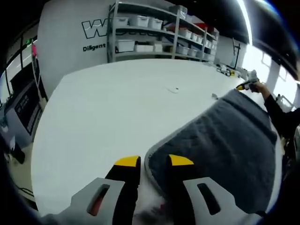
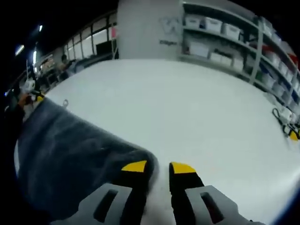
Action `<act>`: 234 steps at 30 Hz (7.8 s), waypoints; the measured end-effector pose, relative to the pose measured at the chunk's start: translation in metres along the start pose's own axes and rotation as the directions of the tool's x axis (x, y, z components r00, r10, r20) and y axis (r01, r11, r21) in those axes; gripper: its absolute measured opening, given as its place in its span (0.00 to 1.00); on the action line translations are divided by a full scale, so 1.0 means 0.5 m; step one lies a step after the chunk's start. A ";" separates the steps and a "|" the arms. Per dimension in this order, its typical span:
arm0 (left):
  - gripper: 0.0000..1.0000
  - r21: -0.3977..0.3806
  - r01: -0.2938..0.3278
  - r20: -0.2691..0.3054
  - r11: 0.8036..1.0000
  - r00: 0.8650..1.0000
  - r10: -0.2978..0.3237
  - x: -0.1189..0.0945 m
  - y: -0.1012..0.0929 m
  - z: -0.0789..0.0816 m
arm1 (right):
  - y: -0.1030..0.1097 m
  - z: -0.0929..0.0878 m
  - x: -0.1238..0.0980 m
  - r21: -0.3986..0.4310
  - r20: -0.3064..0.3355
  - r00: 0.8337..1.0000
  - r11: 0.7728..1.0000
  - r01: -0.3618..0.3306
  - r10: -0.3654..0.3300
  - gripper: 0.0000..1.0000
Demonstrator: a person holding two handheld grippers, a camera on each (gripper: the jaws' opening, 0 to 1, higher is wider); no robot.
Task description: Open the folded towel by lifting each exposed corner and separating the folded layers until the towel lies flat within the target outline without major curled edges
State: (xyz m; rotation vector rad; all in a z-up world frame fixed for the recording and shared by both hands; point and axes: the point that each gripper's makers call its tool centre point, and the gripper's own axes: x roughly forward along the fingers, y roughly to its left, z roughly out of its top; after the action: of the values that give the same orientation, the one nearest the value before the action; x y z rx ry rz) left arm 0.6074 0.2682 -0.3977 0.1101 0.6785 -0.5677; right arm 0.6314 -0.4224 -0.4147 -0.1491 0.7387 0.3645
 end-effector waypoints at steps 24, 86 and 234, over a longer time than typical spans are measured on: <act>0.15 0.033 -0.001 -0.008 0.999 1.000 0.002 0.006 0.008 -0.005 | 0.015 -0.004 0.012 -0.038 0.000 1.000 0.999 -0.025 0.025 0.05; 0.02 0.174 -0.225 0.078 0.959 0.974 0.215 0.073 0.146 0.040 | -0.018 0.047 0.065 -0.030 0.125 0.990 0.998 0.063 -0.059 0.00; 1.00 -0.021 -0.245 0.446 0.969 0.865 0.228 -0.242 -0.152 -0.060 | 0.261 -0.031 -0.274 0.027 0.509 0.837 0.975 0.220 -0.203 1.00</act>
State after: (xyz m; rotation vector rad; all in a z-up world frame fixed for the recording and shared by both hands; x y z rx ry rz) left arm 0.4737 0.2682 -0.3393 0.0916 0.1992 -0.3477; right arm 0.4792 -0.3426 -0.3335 -0.1545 0.1849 0.1880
